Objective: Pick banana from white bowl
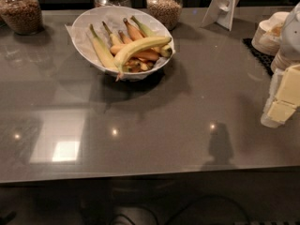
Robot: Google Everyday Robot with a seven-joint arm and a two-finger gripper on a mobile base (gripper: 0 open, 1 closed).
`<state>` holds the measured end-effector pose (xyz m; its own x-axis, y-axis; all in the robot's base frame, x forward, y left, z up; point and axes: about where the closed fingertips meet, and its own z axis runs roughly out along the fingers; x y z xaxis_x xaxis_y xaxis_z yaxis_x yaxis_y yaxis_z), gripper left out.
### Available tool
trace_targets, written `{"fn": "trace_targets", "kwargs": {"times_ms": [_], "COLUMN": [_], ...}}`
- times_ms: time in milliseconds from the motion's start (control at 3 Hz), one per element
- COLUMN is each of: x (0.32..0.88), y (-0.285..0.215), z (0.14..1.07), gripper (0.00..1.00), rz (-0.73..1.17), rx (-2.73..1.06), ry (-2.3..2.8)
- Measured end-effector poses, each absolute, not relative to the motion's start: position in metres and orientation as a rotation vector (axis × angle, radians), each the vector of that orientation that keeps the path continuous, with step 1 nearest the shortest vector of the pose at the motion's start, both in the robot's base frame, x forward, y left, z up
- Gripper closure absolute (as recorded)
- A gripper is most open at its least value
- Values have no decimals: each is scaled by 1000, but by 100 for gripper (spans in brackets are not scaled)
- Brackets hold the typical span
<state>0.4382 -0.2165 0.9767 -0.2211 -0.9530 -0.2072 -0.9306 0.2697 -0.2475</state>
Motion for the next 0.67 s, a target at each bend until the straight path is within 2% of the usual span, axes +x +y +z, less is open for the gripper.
{"fn": "trace_targets", "kwargs": {"times_ms": [333, 667], "x": [439, 464], "y": [-215, -195], "z": [979, 988], "gripper": [0, 0], "rz": [-110, -138], "rx": [-1720, -1763], "ry": [2219, 2069]}}
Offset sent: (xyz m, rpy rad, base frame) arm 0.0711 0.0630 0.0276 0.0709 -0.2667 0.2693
